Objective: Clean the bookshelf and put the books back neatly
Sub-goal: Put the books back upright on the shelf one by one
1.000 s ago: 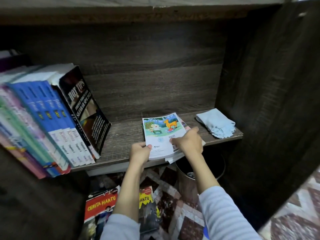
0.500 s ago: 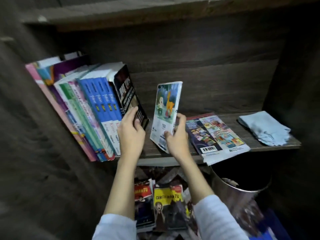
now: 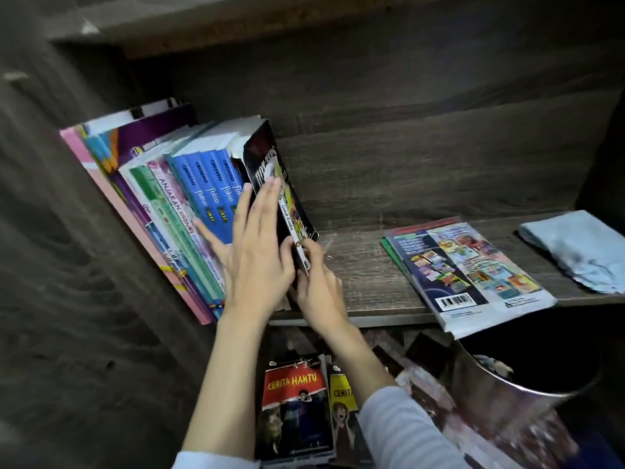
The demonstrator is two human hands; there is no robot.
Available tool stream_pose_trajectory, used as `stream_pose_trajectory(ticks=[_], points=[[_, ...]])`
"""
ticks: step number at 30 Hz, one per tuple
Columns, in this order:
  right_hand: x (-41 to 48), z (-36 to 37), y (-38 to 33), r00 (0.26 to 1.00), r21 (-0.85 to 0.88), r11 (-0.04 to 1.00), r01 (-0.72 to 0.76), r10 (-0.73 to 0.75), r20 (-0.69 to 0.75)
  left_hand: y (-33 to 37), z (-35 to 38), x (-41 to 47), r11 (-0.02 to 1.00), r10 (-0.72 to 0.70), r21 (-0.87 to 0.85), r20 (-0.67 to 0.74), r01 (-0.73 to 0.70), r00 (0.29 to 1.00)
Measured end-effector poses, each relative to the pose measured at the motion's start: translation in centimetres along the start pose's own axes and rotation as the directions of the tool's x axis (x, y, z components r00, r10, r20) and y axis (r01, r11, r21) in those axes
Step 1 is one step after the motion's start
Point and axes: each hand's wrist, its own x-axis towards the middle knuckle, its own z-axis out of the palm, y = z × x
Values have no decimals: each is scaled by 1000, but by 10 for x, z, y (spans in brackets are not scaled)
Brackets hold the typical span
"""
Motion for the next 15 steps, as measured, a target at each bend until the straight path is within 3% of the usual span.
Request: stream_pose_trajectory(ticks=[4, 8, 15], points=[[16, -9, 9, 988, 104, 994, -11, -5, 153, -5, 7, 3, 997, 24, 69, -40, -21, 999], [27, -20, 29, 915, 156, 978, -140, 67, 399, -8, 15, 8, 992, -8, 125, -58, 16, 998], [29, -7, 38, 928, -10, 989, -151, 145, 344, -7, 26, 14, 985, -85, 141, -106, 99, 991]])
